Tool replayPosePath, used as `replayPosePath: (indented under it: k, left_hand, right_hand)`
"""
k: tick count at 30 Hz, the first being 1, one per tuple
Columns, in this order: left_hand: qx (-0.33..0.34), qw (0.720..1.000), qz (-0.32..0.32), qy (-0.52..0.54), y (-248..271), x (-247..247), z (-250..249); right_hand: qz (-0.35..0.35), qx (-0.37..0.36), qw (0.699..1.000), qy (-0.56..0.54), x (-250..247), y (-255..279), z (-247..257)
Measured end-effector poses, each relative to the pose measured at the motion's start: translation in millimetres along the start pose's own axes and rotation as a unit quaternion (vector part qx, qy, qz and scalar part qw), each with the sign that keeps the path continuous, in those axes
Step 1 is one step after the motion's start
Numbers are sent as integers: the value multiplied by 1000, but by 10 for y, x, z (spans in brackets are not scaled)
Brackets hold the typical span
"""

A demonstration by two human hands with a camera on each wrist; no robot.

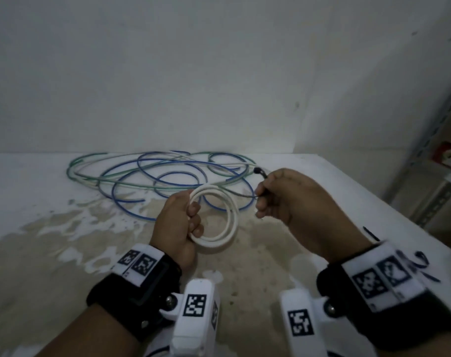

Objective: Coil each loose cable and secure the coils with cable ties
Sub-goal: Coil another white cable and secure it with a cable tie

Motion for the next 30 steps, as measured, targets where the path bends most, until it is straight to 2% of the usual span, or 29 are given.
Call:
replayPosePath:
  k: [7,16,25,27,30]
  left_hand:
    - [10,999,-39,-3,-69,-174,-144]
    - [13,996,-73,40,-237,-445,-254]
    - [24,995,-92,44,-175,-439,-310]
    - [21,996,-86,26,-162,-400,-291]
    - [-4,998,-55,-14,-136,-262,-190]
  right_hand:
    - [28,65,997,33,427,-188,-537]
    - [71,34,993,85,590,-276,-506]
    - [48,45,982,175,513,-356,-673]
    - [48,46,987,149,528,-348,-692]
    - [42,41,997,55,621,-343,-708]
Point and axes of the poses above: each hand's wrist, its own y-axis away from the middle knuckle, its own x-axis out of the palm, z = x × y, the point moved 10 cm from there along -y, towards the middle knuckle, and after that the axes turned 11 degrees about -x, right-handed, at the moved point
